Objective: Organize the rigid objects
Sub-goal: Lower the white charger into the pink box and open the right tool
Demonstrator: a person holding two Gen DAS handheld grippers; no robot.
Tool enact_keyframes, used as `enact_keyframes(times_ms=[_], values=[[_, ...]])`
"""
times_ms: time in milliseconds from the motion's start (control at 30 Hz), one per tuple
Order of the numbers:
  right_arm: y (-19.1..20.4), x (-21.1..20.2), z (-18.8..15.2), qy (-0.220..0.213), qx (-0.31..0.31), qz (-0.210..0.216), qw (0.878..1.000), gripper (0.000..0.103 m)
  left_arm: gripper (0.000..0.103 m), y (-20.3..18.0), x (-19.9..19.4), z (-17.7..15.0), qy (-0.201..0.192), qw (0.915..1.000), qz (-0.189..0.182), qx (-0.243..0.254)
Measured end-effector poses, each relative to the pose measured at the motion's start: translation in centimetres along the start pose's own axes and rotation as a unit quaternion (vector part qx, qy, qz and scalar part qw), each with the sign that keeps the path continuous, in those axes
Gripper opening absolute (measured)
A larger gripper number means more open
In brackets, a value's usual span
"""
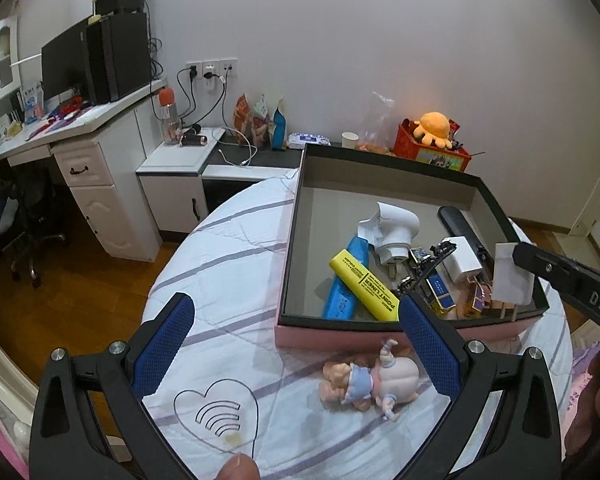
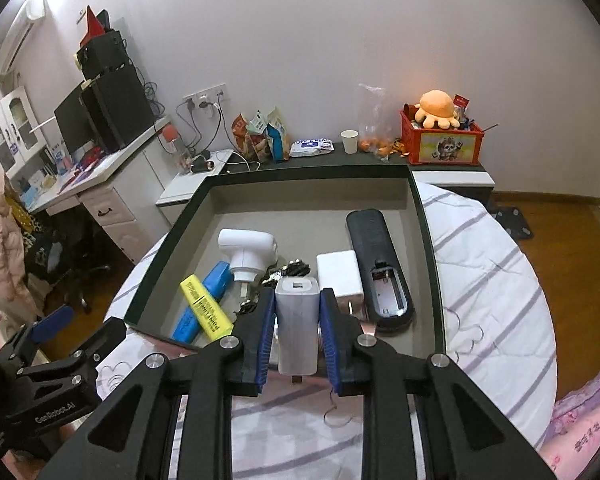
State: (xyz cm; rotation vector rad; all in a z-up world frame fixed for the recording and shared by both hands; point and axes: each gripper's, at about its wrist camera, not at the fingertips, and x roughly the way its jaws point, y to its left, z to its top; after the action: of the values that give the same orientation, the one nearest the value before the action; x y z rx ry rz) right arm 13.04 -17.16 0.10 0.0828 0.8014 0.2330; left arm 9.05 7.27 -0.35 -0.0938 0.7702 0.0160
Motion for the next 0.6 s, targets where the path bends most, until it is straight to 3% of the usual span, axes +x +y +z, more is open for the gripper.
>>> enact_keyframes(times_ms=[400,600], values=[[0.2,3.2,3.8,-0.009,-0.011,0.0,1.0,0.022,0.103,0.3,2.5,0.7,0.012,0.9999,0.006,-0.003],[-0.5,8.1,5.6,0.018,-0.009,-0.01,1.0,0.022,0.103,-0.3,4.0,1.6,0.012,0.9999,0.009,0.005]])
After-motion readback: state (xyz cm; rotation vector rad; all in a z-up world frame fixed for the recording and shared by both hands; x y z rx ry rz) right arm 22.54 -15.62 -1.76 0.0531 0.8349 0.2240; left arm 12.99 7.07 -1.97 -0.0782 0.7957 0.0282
